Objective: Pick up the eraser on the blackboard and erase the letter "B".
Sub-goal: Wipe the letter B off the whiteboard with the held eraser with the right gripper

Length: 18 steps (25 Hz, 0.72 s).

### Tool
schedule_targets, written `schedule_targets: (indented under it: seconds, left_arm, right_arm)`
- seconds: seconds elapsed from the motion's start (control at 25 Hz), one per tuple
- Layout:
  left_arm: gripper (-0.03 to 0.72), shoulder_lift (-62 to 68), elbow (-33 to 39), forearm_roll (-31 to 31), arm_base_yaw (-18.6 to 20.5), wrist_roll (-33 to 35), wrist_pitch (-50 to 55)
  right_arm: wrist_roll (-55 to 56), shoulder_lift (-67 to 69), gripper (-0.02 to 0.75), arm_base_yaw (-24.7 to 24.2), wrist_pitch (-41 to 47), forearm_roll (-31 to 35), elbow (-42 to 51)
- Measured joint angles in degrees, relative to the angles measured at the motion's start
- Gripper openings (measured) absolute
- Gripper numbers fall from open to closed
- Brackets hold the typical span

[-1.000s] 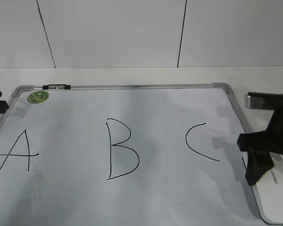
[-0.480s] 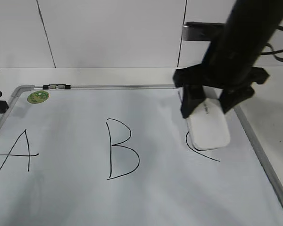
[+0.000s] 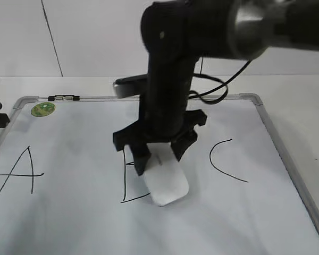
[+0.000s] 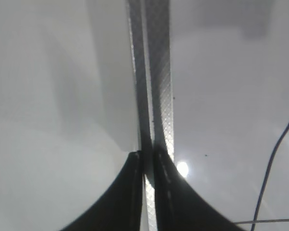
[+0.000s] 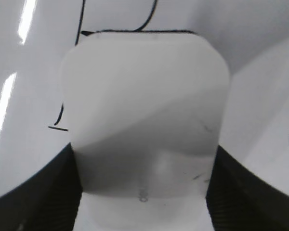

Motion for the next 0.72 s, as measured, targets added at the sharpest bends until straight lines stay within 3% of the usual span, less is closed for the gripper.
schedule_targets:
  seconds: [0.24,0.72]
  left_arm:
    - [0.022,0.0,0.0,-0.1,0.0,0.0,0.0]
    - [0.022,0.1,0.0,-0.1,0.0,0.0,0.0]
  right_arm:
    - [0.0,5.9,0.539,4.9,0.4,-1.7,-3.9]
    - [-0.1,8.7,0.538,5.4,1.8,-3.1,-7.9]
